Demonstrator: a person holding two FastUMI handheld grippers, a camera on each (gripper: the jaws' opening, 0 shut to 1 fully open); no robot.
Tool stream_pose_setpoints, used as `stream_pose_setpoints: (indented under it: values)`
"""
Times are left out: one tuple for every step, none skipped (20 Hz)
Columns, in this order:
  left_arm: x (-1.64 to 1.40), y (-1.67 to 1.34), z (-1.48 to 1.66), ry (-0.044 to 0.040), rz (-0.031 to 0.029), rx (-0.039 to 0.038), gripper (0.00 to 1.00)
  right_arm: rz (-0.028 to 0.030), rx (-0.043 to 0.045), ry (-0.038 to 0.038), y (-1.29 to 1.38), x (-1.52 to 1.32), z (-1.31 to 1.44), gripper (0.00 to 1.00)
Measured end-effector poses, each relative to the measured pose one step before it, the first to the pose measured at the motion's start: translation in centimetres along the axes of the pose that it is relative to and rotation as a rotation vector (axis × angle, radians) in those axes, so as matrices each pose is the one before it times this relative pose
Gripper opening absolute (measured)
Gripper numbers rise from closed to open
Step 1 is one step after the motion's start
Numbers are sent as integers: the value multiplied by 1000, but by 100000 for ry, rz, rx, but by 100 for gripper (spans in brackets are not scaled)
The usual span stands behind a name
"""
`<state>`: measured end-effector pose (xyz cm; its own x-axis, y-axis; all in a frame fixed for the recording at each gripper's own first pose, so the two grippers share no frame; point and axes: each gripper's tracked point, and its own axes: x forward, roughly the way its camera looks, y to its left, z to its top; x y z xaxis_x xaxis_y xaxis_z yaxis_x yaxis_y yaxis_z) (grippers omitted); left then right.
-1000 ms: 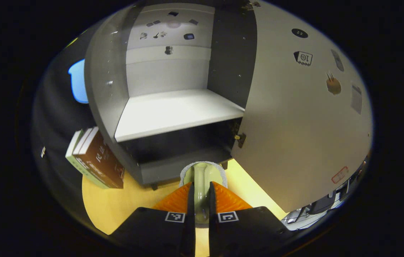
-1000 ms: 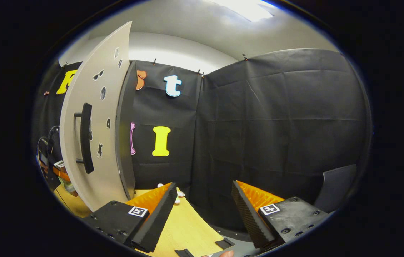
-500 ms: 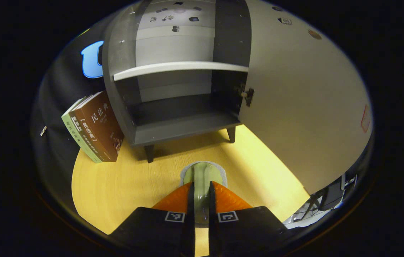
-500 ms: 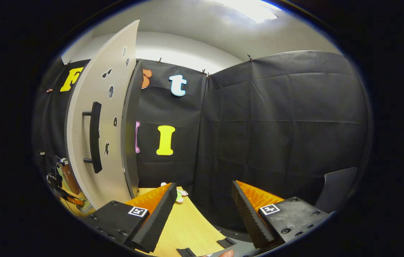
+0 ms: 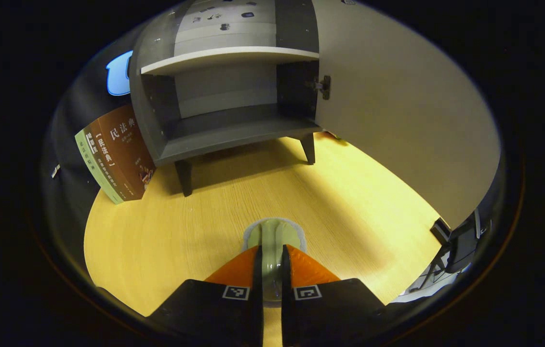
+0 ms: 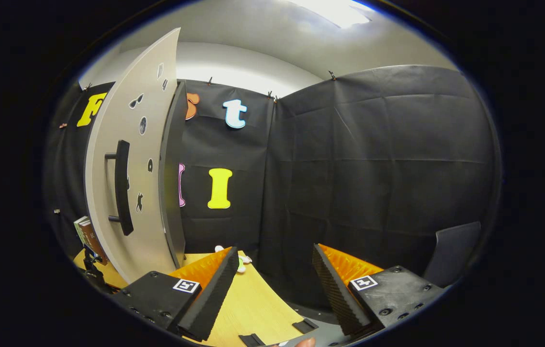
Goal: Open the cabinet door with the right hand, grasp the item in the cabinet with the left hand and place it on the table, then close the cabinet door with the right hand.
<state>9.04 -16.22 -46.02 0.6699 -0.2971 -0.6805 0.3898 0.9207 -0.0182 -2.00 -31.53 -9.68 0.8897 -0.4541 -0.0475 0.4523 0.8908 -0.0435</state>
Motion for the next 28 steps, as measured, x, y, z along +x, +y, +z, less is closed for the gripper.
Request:
stream_pose_setpoints:
  values:
    - [400,-60,-432,950,527,438,19,-379,-218,-2,-142,-50,62,97]
    - [424,-91,-452,617,446,1112,19,-339,-154,-85,-161,30,11,97]
    - [317,-116,-315,715,289,1414,19,-182,-93,156,-86,-8,-23,97]
    - [441,-219,-386,517,96,1273,19,-222,-35,312,8,24,-75,97]
    - [296,-222,-185,261,-62,1301,19,-278,-9,228,-103,33,-2,97]
    - [276,-165,-217,123,99,972,19,-397,18,257,-154,37,-116,98]
    - [282,-224,-94,126,-196,553,19,-316,-4,226,-115,9,3,98]
    - [256,-128,-112,-44,-31,403,19,-297,-146,47,-116,-82,-70,98]
    - [172,-21,26,-176,316,400,19,-314,-337,28,-102,67,26,98]
    - [176,-187,-78,-9,-225,208,19,-217,-459,-12,-141,-56,-78,97]
    - [138,-151,37,113,-480,111,19,-308,-240,-20,-196,-20,4,97]
    - [150,-128,-20,100,-389,258,20,-301,87,138,-55,46,-53,97]
    - [60,-34,34,-26,-185,310,20,-316,262,241,-164,16,-87,97]
    - [96,-233,-76,79,-388,-89,20,-359,182,171,-103,125,-34,94]
    - [12,-140,-114,383,-367,-589,21,-347,-65,15,-112,137,20,94]
    - [-68,-15,-98,80,87,-1149,23,-566,-164,123,-168,135,-46,97]
    - [-27,-324,-37,-426,-1341,-1889,25,-288,-5,146,-20,192,-26,97]
    - [-318,-339,56,-724,-727,-1673,29,-347,250,81,-36,124,-44,97]
    - [-311,-165,215,-1244,-623,-547,34,4,353,-146,13,63,61,97]
    - [-456,22,317,-1466,-5,551,49,-155,167,-266,103,52,96,97]
    - [-374,-80,203,-897,-138,611,66,240,311,-104,63,59,70,98]
    - [-814,-151,472,-1356,-224,663,82,544,467,4,177,4,-23,97]
    - [-393,-261,455,-1588,86,449,99,248,319,194,76,30,-59,97]
    - [-612,63,431,-1702,-25,208,97,99,186,-79,-34,-66,35,97]
    - [-757,22,813,-1946,173,-14,97,-25,130,-319,-45,-49,173,97]
    - [-852,73,923,-2094,293,183,97,-7,195,-430,1,-65,150,98]
    - [-877,150,1232,-2768,646,488,97,-35,128,-229,52,-44,110,98]
    - [-1022,336,1589,-3467,874,738,97,-28,-124,-197,66,-38,103,98]
